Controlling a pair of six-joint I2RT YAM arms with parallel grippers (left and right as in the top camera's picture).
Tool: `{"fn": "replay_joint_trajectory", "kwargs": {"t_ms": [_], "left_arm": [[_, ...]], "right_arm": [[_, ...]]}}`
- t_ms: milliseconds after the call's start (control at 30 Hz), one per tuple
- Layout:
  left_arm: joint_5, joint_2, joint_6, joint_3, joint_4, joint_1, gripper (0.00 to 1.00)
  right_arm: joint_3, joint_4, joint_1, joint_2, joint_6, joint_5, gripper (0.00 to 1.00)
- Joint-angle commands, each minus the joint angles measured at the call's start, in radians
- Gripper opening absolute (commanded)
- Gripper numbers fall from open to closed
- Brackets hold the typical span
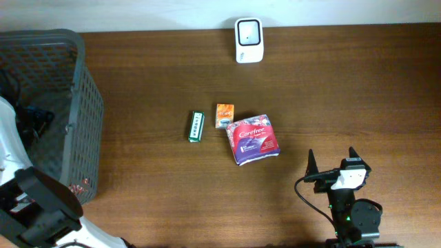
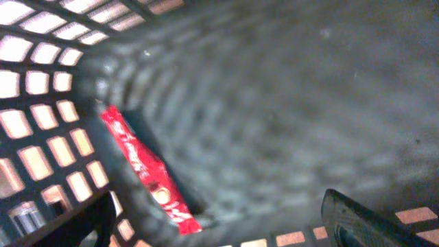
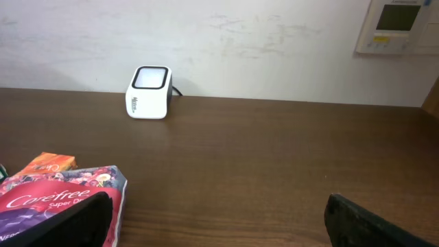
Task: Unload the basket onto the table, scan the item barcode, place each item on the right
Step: 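Pick the red Nescafe stick from the basket and lay it on the table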
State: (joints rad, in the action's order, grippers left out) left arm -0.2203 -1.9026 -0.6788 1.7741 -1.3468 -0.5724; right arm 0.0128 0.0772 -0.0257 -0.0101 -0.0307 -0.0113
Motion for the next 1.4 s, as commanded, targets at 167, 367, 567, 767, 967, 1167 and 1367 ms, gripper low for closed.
{"fn": "replay_joint_trajectory", "kwargs": {"t_ms": [167, 367, 567, 767, 967, 1167, 1367], "left_arm": [[0.011, 0.011, -0.143, -0.282, 0.153, -0.005, 0.92], [0.011, 0.011, -0.144, -0.397, 0.234, -0.027, 0.91], [0.010, 0.011, -0.147, -0.499, 0.284, -0.127, 0.87], [0.011, 0.011, -0.147, -0.607, 0.372, -0.131, 0.59], [0.011, 0.011, -0.138, -0.626, 0.373, -0.131, 0.59], [-0.055, 0.010, -0.151, -0.418, 0.179, -0.129, 0.67], [-0.083, 0.008, -0.188, -0.581, 0.339, -0.129, 0.63]], "right_arm": [[-0.007, 0.005, -0.001, 0.006, 0.001, -0.008, 0.98], [-0.007, 0.005, -0.001, 0.006, 0.002, -0.008, 0.98], [-0.007, 0.005, -0.001, 0.006, 0.001, -0.008, 0.98], [-0.007, 0.005, -0.001, 0.006, 0.001, -0.008, 0.98], [-0.007, 0.005, -0.001, 0.006, 0.001, -0.008, 0.99], [-0.007, 0.005, -0.001, 0.006, 0.001, -0.008, 0.99], [-0.007, 0.005, -0.001, 0.006, 0.002, -0.008, 0.98]]}}
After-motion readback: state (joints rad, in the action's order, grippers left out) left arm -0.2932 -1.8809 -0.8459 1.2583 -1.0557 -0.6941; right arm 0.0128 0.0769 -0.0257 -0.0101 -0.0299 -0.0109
